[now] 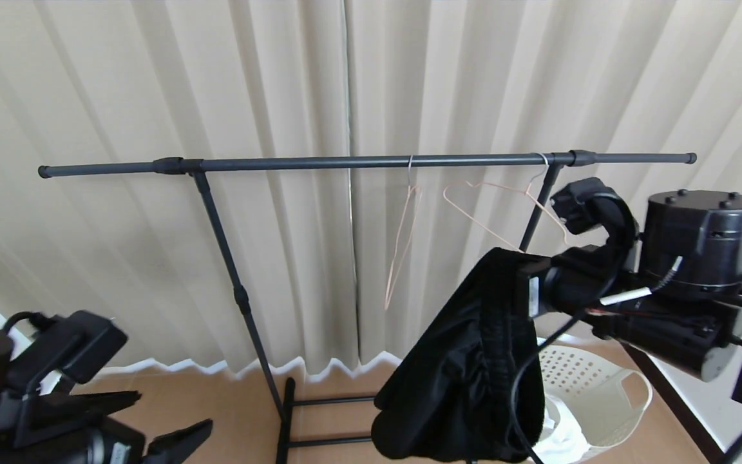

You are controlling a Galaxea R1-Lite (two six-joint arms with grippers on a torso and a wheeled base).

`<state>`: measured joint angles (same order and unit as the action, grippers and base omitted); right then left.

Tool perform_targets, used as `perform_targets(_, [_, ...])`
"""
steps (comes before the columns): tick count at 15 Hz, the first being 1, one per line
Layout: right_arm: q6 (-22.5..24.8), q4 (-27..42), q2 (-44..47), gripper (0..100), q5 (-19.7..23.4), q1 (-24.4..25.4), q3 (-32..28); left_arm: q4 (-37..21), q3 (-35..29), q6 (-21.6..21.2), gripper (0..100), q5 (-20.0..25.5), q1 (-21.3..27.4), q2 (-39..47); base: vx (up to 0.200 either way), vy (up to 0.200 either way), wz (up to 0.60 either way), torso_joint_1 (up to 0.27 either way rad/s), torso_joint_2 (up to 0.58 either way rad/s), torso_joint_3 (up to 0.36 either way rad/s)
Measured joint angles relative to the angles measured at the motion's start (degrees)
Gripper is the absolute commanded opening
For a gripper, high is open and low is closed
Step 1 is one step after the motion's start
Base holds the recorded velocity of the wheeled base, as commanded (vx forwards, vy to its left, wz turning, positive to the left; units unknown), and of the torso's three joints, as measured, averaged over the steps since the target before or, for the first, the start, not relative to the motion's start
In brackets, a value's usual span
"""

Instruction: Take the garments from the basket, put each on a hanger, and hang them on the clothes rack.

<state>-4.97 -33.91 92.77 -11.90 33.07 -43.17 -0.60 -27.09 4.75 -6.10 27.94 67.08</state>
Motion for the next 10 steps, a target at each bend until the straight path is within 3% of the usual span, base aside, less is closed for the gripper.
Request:
perform_targets(2, [-4.1,0.1,4.2,0,-2.9,1.9,-4.8,0.0,-7.4,6.1,100,-1.8,6.6,9.0,0.000,0.000,0.00,0.000,0.00,0.000])
perform_targets(6, [-4.8,0.1,7.2,0,-4.3,2.6,-7.4,-0.1,-24.9,17.2,100,-7.5,16.2,26.1,0.000,0.000,0.00,0.000,0.00,0.000])
perform_targets(10, [-4.8,0.1,7.5,0,-4.4,2.7,-7.6,0.0,-38.4,23.0,100,-12.6,22.9,38.2,0.000,0.000,0.00,0.000,0.00,0.000])
